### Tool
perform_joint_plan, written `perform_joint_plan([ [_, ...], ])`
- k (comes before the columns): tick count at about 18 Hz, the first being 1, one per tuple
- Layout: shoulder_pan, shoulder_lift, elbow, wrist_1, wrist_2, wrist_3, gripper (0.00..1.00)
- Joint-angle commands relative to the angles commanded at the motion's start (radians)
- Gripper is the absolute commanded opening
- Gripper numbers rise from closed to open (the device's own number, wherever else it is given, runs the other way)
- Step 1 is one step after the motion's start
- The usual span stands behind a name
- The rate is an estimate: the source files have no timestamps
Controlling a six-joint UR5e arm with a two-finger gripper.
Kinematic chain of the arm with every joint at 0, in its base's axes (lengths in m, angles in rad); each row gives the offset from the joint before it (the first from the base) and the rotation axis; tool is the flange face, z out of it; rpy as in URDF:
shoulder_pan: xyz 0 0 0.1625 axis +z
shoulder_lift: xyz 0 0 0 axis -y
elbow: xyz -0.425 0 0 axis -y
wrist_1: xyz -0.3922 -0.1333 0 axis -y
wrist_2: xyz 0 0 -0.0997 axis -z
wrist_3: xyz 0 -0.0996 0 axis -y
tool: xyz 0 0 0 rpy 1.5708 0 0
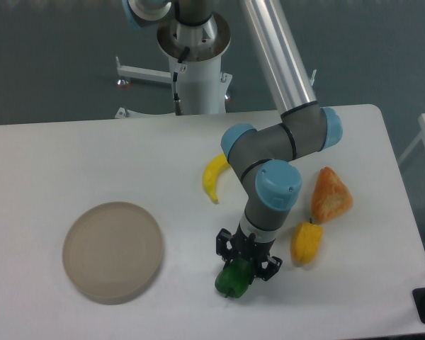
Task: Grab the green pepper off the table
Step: 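Lift the green pepper up off the table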
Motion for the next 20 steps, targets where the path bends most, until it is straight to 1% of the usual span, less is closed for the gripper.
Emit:
perform_joint_plan([
  [2,0.008,0.015,0.008,-0.008,0.002,0.035,0.44],
  [5,0.055,0.051,0.002,-0.020,0.002,0.110,0.44],
  [9,0.110,0.084,0.003,-0.087,0.009,0.241,0.43],
  [11,0.138,0.104,-0.009,-0.095,0.037,0.337,0.43],
  [12,0.144,0.109,-0.005,-0.098,0.058,0.372,0.43],
  [15,0.150,0.111,-0.003,-0.097,0.118,0.385,0.43],
  [17,0.150,0.100,0.009,-0.094,0.126,0.385,0.43],
  [20,0.149,0.089,0.008,-0.084,0.135,0.385,0.43],
])
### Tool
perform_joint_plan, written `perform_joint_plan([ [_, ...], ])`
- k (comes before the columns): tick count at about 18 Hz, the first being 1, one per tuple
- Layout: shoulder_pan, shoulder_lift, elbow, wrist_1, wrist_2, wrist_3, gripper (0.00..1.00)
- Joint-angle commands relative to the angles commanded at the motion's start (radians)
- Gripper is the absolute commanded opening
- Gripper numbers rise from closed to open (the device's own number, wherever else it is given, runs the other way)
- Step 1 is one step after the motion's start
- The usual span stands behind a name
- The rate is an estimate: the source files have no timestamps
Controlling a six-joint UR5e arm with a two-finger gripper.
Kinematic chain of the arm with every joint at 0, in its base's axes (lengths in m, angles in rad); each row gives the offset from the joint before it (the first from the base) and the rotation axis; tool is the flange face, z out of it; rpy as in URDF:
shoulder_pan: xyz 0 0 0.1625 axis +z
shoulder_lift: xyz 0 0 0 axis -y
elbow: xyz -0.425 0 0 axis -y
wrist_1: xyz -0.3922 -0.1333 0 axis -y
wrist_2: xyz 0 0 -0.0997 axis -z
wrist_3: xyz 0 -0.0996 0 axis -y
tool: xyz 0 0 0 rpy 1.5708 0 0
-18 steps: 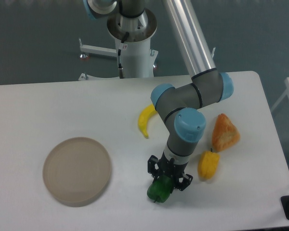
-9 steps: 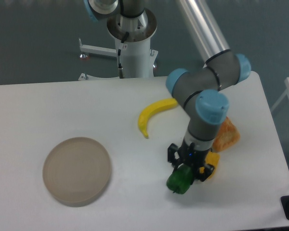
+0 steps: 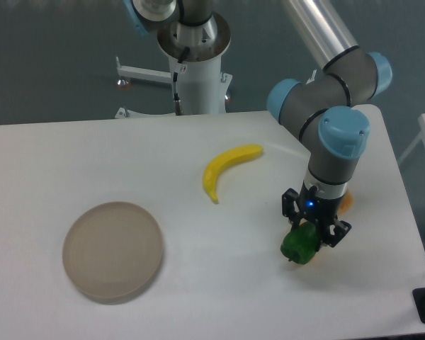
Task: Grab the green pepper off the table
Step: 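Lift the green pepper up off the table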
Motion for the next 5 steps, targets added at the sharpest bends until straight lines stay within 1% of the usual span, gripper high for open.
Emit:
perform_joint_plan([
  [5,-0.003,0.002,-0.003,0.001,0.000,0.000,0.43],
])
